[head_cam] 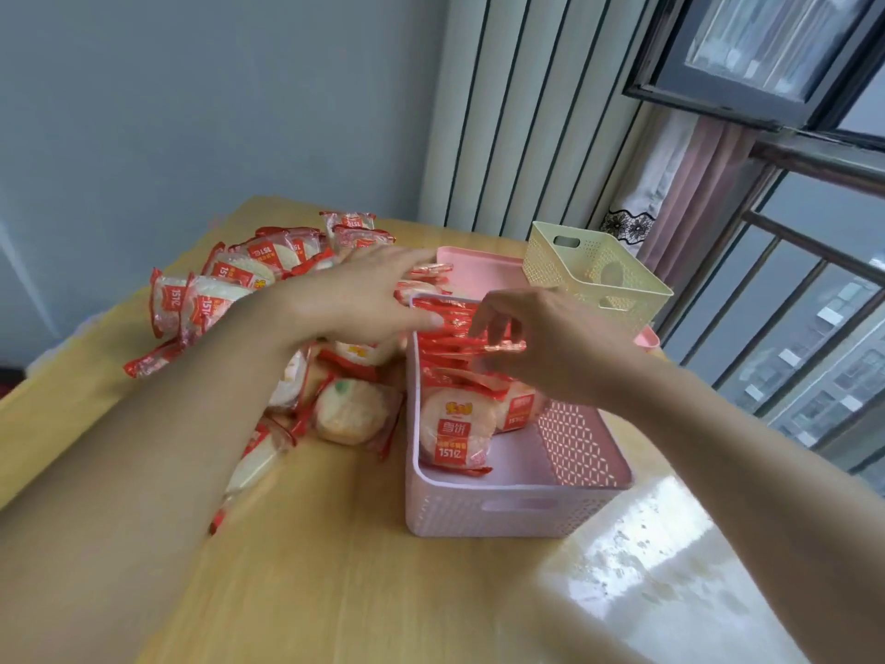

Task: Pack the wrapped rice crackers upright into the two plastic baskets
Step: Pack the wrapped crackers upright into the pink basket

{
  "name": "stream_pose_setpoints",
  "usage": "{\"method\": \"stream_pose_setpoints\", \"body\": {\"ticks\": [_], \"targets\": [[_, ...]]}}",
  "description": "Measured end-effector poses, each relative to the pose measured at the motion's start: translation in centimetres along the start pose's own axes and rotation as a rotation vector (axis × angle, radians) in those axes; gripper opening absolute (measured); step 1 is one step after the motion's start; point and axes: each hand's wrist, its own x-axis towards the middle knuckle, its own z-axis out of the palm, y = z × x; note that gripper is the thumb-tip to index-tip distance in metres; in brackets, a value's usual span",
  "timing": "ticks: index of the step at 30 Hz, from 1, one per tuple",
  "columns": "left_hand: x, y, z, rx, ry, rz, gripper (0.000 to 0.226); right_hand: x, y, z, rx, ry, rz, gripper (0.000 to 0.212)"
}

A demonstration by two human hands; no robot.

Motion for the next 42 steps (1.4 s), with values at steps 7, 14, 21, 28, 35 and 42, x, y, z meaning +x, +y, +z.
{"method": "stream_pose_setpoints", "body": {"ticks": [7, 14, 21, 28, 35, 42], "targets": [[-1.3, -7.4, -2.6, 0.172, 0.104, -0.290, 0.088, 5.6, -5.8, -0.5, 0.008, -0.013, -0.116, 0.029], [-3.2, -14.8, -5.0, -0.153, 0.272, -0.621, 0.097, 11.5, -11.2, 5.0, 0.043, -0.285, -0.188, 0.100], [-4.8, -19.1, -1.5, -0.710, 0.333, -0.671, 0.084, 15.3, -13.4, 9.8, 0.139, -0.441, -0.065, 0.140], [-5.8, -17.4, -0.7, -0.443, 0.538, -0.468, 0.065, 15.3, -12.6, 10.0, 0.306, -0.437, 0.008, 0.141], [-4.9, -15.9, 0.5, -0.747, 0.281, -0.403, 0.035, 14.5, -11.9, 9.3, 0.407, -0.468, 0.047, 0.117], [-4.6, -13.7, -0.1, -0.584, 0.343, -0.375, 0.009, 13.5, -10.3, 8.4, 0.440, -0.315, 0.013, 0.089]]}}
